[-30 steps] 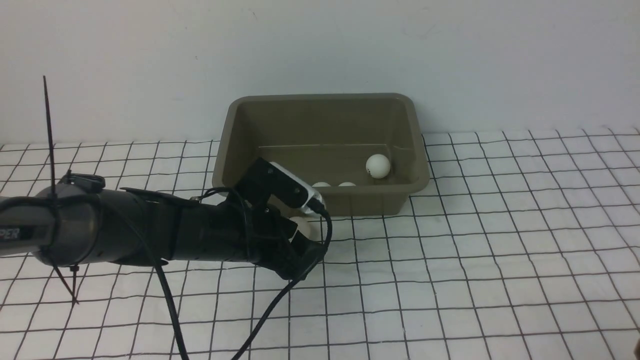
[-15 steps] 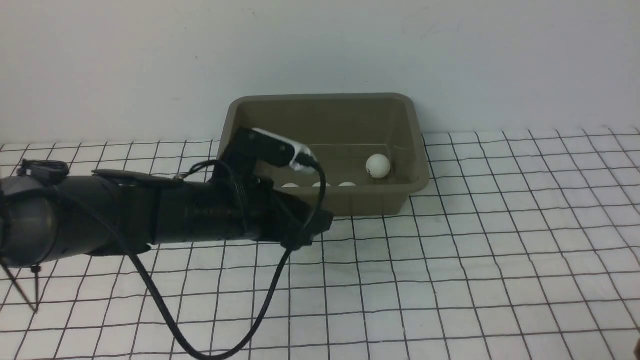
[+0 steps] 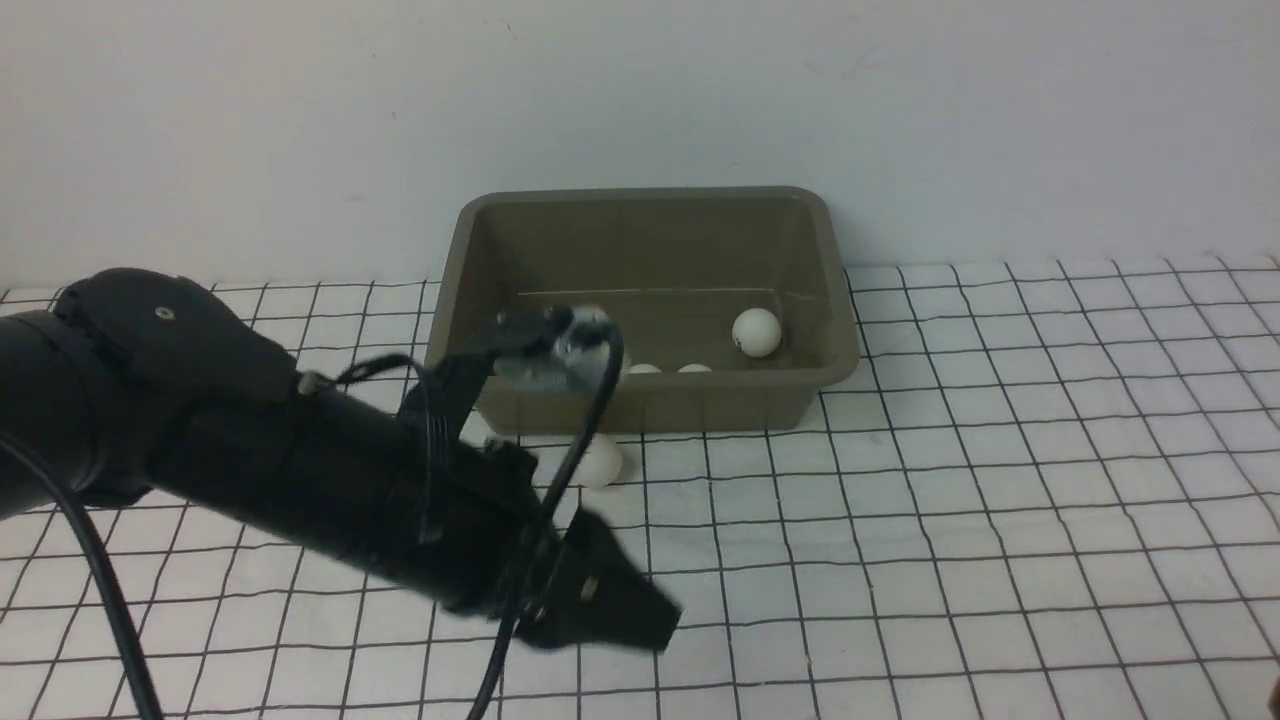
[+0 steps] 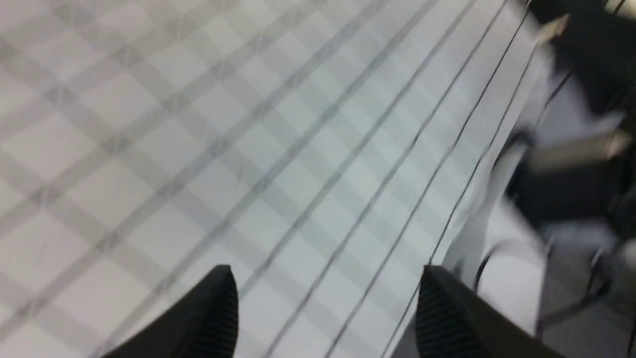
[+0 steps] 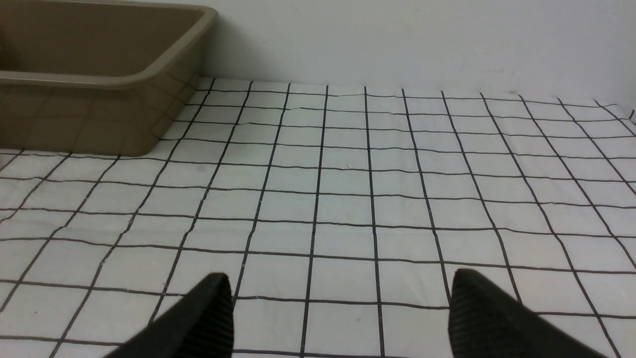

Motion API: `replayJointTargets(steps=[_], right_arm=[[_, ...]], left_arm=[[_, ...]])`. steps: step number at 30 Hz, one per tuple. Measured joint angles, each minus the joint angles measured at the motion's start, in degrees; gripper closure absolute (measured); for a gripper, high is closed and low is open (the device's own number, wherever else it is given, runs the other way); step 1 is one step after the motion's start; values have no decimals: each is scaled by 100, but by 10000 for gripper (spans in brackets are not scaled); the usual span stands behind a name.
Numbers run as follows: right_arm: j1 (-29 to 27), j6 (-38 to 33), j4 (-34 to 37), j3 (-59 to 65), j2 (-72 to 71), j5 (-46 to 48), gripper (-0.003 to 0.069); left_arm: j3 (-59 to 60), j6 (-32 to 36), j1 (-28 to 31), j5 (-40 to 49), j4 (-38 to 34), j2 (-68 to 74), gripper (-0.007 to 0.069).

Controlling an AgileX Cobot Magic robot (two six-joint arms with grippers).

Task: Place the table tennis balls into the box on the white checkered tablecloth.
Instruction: 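Reach for and grasp a ping pong ball on the table beside the basket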

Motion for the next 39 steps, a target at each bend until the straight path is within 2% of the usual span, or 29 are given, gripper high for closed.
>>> replayJointTargets(steps=[1,3,5,7,10,12,14,20,27,34,39], right_arm=[[0,0,0,0,0,0,132],[0,0,0,0,0,0,132],[0,0,0,0,0,0,132],[0,0,0,0,0,0,132],[0,0,0,0,0,0,132],[0,0,0,0,0,0,132],[0,0,0,0,0,0,132],[0,0,0,0,0,0,132],[0,0,0,0,0,0,132],[0,0,0,0,0,0,132],[0,0,0,0,0,0,132]], left_arm=[[0,-383,-6,123,382,0,192],[0,-1263,-6,232,1866,0,197],[0,-1961,-6,106,3033,0,198],[5,-2368,-6,-154,3675,0,198],[5,-3302,0,-1349,5009,0,198],[5,-3485,21,-1810,5294,0,198],[5,-3706,56,-2631,5592,0,198],[5,-3830,57,-4575,6039,-42,198],[35,-3877,38,-4743,6061,-423,198],[783,-3925,7,-5231,6061,-837,198],[2083,-3948,5,-6817,6186,-1316,198]])
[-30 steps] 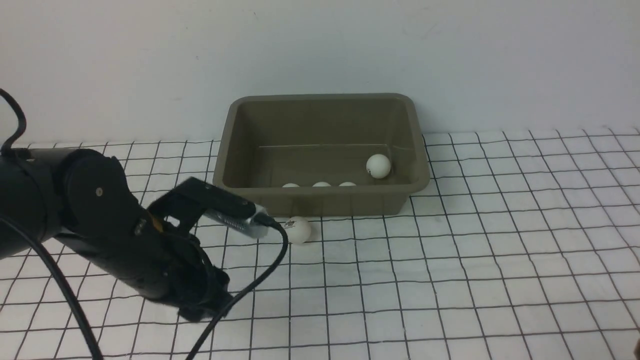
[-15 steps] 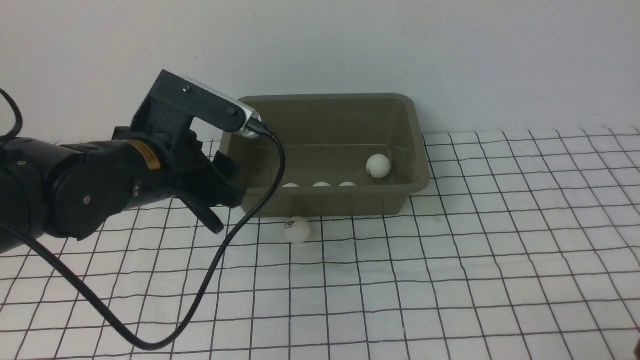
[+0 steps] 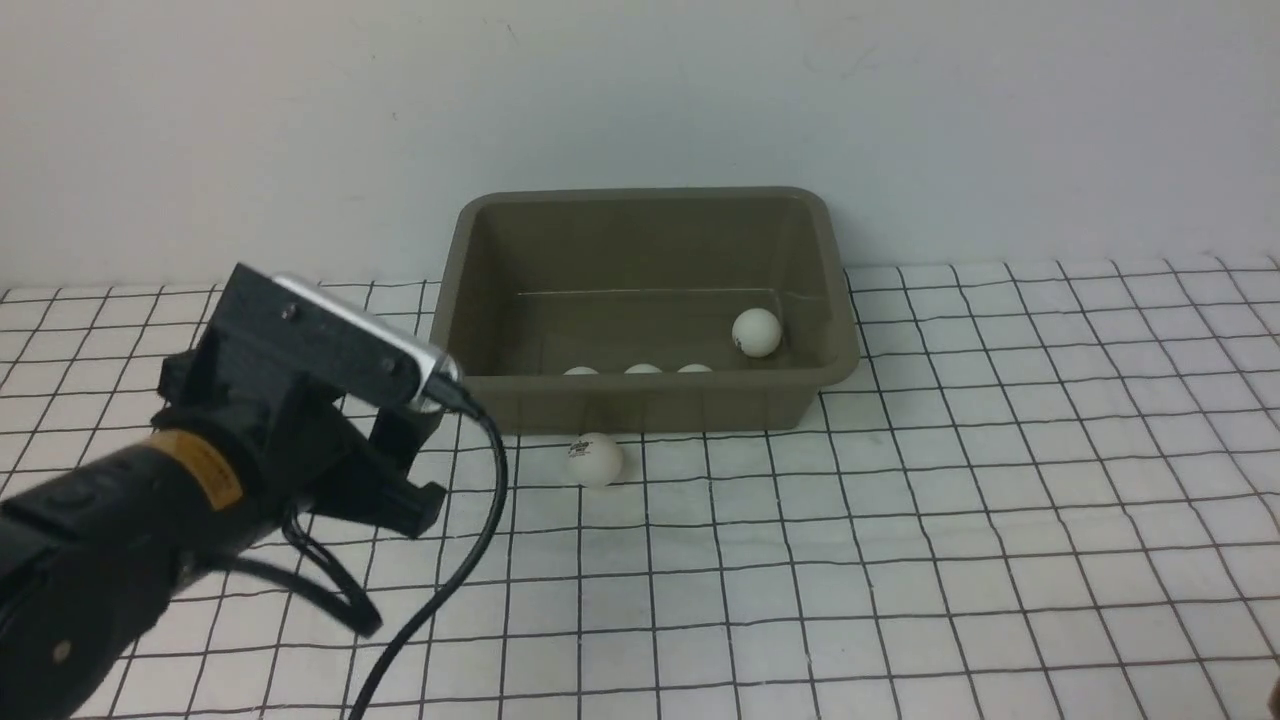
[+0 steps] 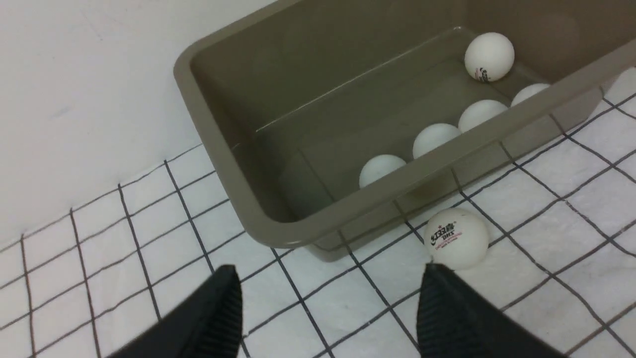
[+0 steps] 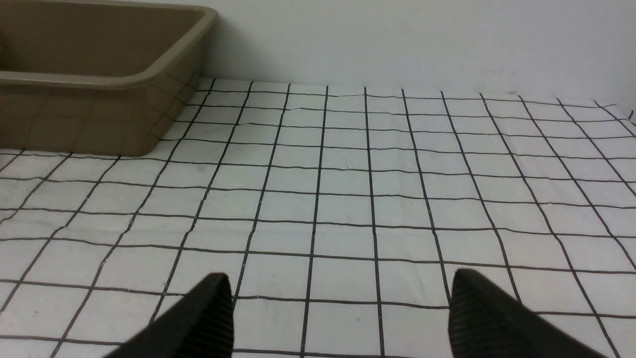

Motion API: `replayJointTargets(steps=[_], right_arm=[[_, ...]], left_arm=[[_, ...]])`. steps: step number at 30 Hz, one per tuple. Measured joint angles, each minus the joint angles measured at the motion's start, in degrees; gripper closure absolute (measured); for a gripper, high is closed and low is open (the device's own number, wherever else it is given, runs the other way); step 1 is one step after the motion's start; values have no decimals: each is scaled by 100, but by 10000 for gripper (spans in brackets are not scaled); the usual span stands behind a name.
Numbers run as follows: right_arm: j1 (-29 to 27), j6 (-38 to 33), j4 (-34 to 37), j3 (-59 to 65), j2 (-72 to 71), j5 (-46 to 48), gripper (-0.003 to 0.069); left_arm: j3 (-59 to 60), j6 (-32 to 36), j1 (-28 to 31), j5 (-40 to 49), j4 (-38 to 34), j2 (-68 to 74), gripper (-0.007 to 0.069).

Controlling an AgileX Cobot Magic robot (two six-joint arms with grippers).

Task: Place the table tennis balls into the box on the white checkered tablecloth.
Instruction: 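Reach for and grasp a ping pong ball on the table beside the basket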

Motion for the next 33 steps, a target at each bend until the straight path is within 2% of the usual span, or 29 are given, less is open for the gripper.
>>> replayJointTargets(steps=[4,13,18,33], right_arm=[[0,0,0,0,0,0,132],[0,0,0,0,0,0,132],[0,0,0,0,0,0,132],[0,0,0,0,0,0,132]], left_arm=[[498,-220,0,-1342,302,63,198],[542,-1431,-5,-2871,1446,1381,198],[492,-1735,-5,-2976,1463,1952,198],[275,-1747,-5,-3438,1457,3167,198]])
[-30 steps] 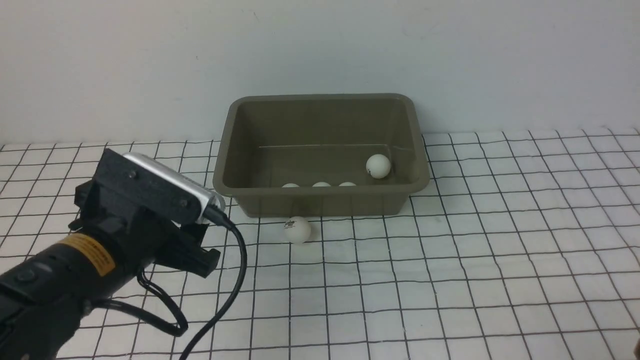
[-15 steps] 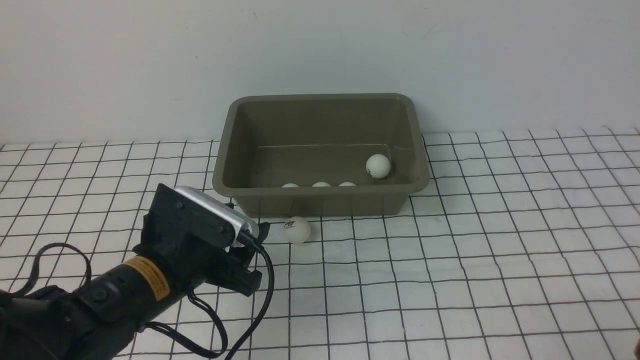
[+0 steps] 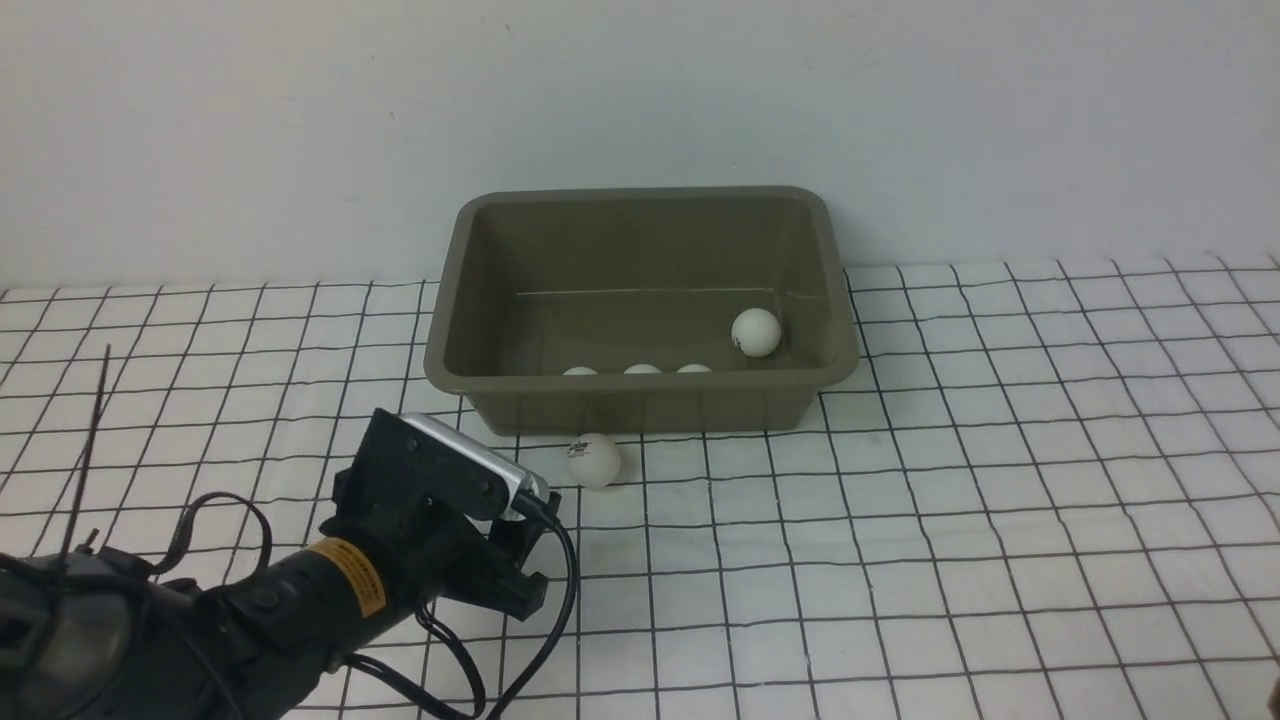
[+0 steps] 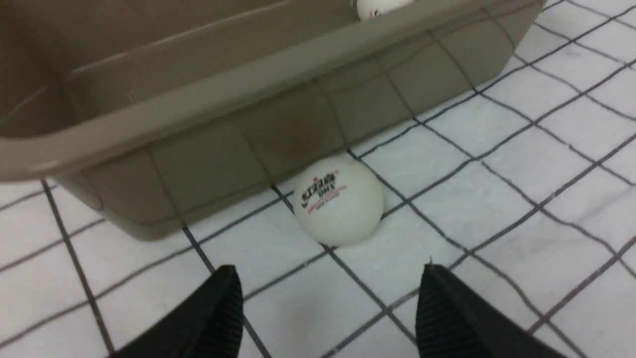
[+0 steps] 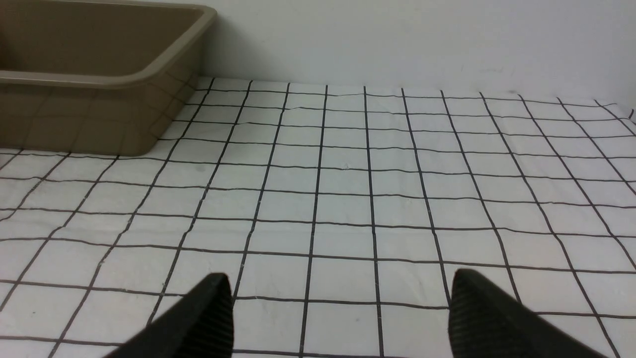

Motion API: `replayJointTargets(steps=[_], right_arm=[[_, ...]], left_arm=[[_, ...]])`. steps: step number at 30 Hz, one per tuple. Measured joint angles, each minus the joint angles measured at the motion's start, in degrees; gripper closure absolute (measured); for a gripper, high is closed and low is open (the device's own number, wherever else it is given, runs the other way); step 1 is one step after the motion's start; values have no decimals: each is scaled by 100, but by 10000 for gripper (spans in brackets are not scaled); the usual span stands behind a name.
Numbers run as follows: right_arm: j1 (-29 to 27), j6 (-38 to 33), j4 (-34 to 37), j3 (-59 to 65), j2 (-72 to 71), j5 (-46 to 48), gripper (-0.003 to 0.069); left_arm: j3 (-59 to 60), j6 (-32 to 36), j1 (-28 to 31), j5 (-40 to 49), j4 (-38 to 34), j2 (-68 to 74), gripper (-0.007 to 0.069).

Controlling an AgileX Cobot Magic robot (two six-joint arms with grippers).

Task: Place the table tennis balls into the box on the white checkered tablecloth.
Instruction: 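Reach for and grasp a ping pong ball on the table beside the basket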

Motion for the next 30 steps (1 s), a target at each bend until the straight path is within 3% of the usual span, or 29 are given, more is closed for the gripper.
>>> replayJointTargets(steps=[8,11,16,30], right_arm=[[0,0,0,0,0,0,132],[0,0,0,0,0,0,132],[0,0,0,0,0,0,132],[0,25,0,0,0,0,132]], left_arm=[[-222,-307,0,4,649,337,198],[-620,-897,0,373,841,349,198],[-879,-1012,0,801,877,354,198],[-1335,-1343,-209,972,917,806,174]])
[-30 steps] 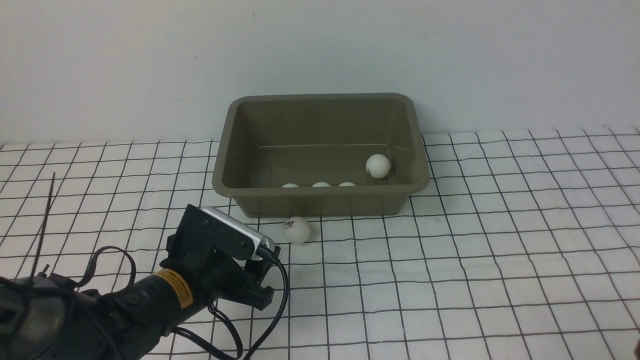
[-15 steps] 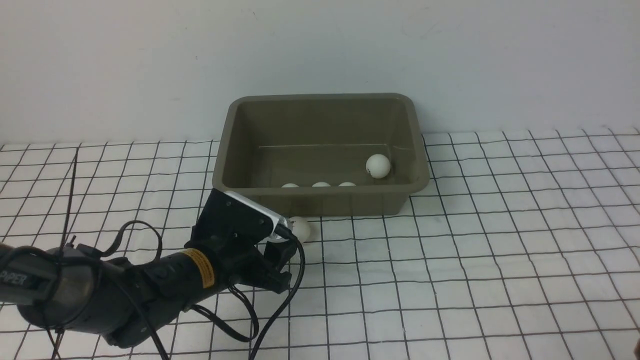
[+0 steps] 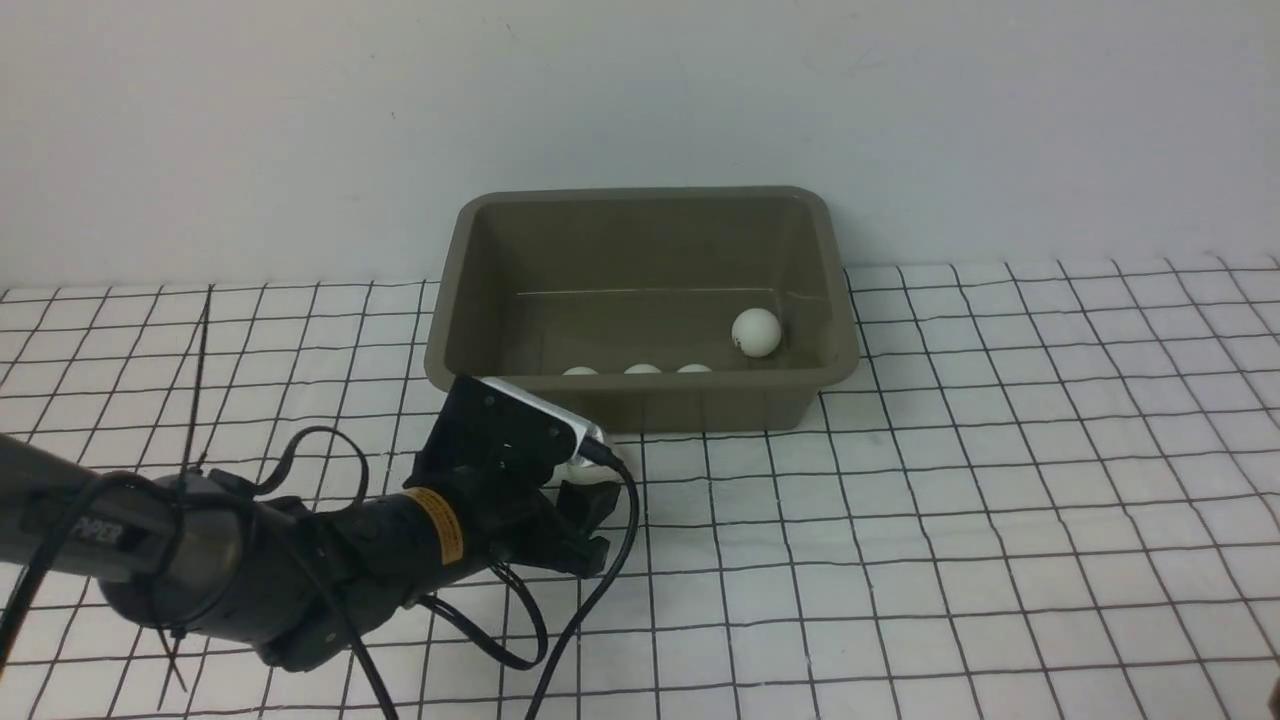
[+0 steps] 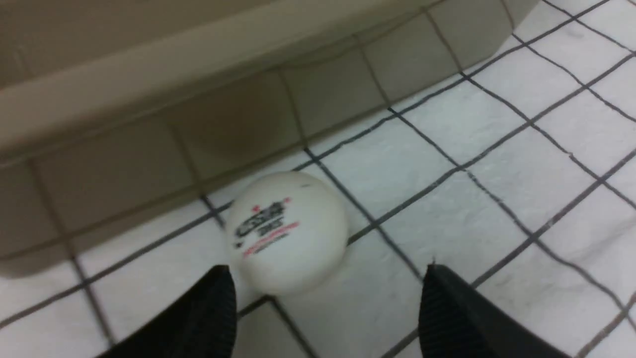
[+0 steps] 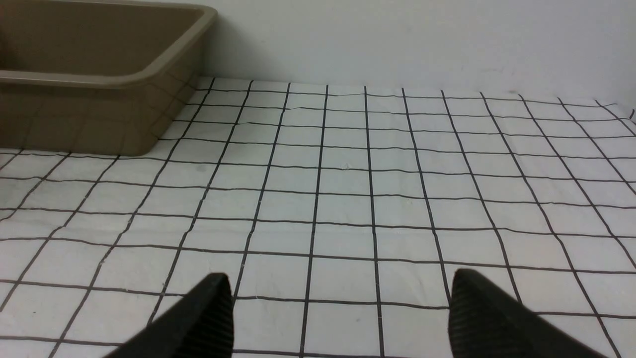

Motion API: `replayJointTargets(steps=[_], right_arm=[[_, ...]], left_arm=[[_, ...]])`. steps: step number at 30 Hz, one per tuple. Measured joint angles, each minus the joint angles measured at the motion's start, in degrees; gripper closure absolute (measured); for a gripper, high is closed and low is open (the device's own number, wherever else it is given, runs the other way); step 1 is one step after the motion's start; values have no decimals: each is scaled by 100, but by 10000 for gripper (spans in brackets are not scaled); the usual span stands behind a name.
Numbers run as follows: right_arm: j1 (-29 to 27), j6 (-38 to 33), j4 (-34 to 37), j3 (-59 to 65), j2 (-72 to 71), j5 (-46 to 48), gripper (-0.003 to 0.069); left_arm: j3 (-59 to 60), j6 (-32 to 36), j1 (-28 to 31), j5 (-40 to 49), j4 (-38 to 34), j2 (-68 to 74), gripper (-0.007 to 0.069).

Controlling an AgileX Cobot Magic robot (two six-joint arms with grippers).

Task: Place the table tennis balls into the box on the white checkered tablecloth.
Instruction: 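Reach for and grasp a ping pong ball on the table beside the basket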

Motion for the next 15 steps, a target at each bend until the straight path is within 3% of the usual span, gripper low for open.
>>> replayJointTargets(steps=[15], right_arm=[[0,137,0,0,0,0,132]], left_arm=[[-652,-149,-76,127,-593,575,174]])
